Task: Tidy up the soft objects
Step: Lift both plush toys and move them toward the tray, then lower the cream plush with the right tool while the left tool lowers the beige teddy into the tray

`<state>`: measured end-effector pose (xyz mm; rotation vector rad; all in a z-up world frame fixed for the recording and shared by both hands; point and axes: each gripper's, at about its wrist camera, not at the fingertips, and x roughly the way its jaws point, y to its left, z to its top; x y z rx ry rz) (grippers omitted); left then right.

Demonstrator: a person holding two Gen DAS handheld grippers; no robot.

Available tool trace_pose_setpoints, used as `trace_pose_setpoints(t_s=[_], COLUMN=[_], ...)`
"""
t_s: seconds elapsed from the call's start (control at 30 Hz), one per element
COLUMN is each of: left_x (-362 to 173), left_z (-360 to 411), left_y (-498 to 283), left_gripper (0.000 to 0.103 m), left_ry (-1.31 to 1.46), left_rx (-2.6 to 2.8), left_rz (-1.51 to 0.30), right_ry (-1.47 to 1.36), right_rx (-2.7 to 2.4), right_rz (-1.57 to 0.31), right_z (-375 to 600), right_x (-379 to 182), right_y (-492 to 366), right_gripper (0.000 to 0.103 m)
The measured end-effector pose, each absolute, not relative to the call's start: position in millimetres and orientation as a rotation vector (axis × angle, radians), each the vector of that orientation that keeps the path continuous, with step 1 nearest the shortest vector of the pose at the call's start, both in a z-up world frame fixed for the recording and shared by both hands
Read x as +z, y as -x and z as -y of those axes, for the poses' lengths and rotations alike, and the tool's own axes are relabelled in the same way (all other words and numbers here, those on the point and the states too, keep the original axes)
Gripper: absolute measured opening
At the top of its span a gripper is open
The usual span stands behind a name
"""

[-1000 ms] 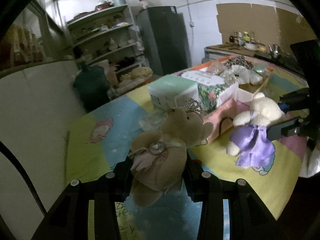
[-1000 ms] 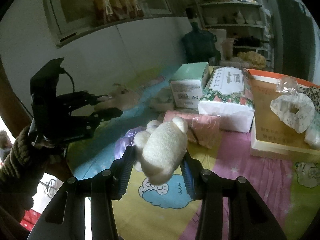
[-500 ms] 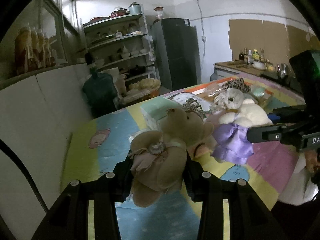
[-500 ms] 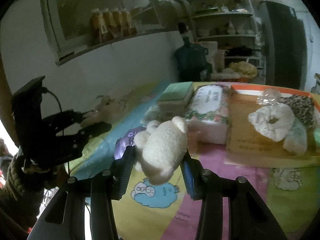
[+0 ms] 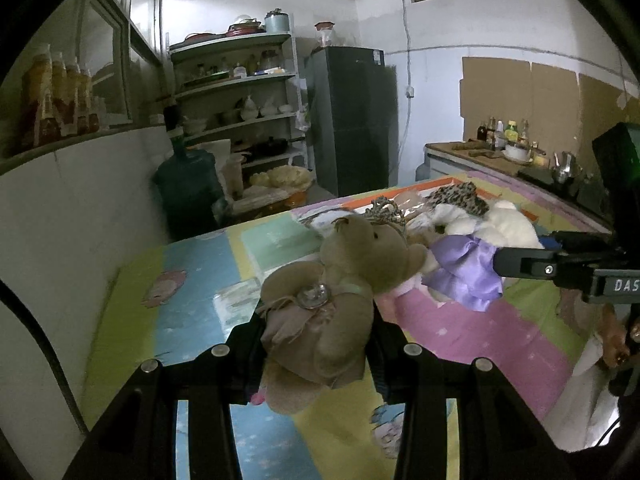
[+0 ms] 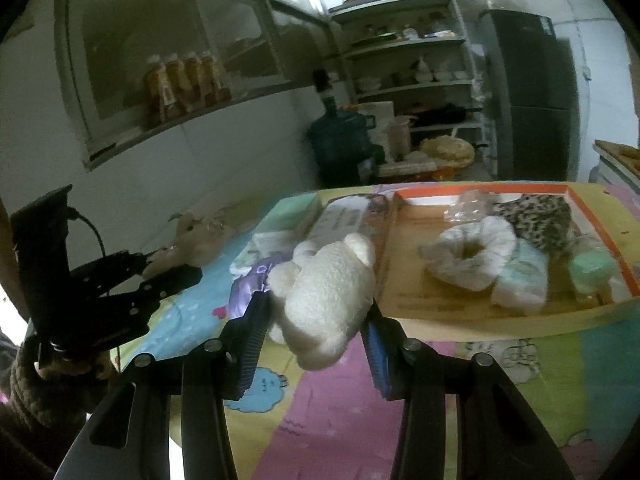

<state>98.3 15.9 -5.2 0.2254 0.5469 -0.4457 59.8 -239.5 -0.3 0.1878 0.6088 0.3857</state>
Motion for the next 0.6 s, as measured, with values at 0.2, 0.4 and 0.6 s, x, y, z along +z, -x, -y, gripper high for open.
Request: trace_pose_setpoints(t_s=[0.2,0.4,0.6], left_x=[-2,1,2], left_z=[9,37,59], left_y=[-100,-100,-103], left_gripper=[0.043,0.043,0.043], left_ry=[-0.215,-0.184,-0.156], left_rx=[-0.462,-0.492,-0.505], left_rz=[-0.536,-0.533,-0.532], right_ry=[-0.208,-0.230,-0.232], right_rx=[0.345,0.304,0.247], right_rz=[-0.588,-0.570,-0.549], right_z=[261,283,304], right_x=[4,4,5], right_y=[-57,-54,-51], right_gripper=[0.046,0.046,0.046])
